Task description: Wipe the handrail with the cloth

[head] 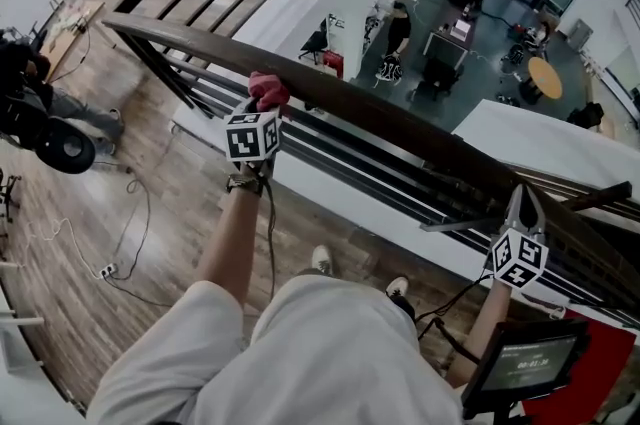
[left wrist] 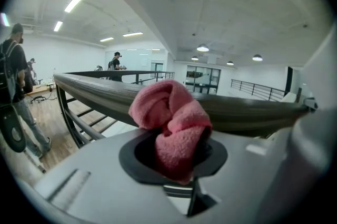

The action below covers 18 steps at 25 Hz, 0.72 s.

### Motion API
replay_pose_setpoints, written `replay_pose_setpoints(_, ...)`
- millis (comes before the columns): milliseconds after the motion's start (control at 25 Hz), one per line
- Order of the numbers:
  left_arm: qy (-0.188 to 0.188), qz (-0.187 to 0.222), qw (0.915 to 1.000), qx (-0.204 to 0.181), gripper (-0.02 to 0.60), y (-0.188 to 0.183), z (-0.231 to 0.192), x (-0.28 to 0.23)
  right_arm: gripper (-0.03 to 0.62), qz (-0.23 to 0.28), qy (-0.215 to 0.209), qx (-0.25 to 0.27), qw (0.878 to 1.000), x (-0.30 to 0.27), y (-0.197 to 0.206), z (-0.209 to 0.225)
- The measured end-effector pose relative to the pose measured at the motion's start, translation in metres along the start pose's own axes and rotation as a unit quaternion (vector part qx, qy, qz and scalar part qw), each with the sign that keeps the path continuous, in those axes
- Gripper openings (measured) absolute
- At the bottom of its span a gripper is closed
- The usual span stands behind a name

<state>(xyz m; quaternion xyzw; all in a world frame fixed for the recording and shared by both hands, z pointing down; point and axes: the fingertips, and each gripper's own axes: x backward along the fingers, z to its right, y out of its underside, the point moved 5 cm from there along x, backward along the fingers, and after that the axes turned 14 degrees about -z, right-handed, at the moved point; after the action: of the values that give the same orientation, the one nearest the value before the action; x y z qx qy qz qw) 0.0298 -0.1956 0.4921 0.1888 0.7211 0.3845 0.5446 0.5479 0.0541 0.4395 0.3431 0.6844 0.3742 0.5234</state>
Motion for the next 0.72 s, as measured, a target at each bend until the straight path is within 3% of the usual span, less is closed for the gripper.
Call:
replay_pose_setpoints(520, -0.005, 0.007, 0.9997, 0.024, 0.094, 0.006, 0.017, 0.002, 0.002, -0.013, -0.052, 0.022, 0.998, 0.002, 0.004, -0.008)
replay_pose_setpoints(720, -0.008, 0.005, 0.9994, 0.034, 0.094, 0.009, 0.020, 0.001, 0.002, -0.005, -0.067, 0.002, 0.998, 0.003, 0.005, -0.011)
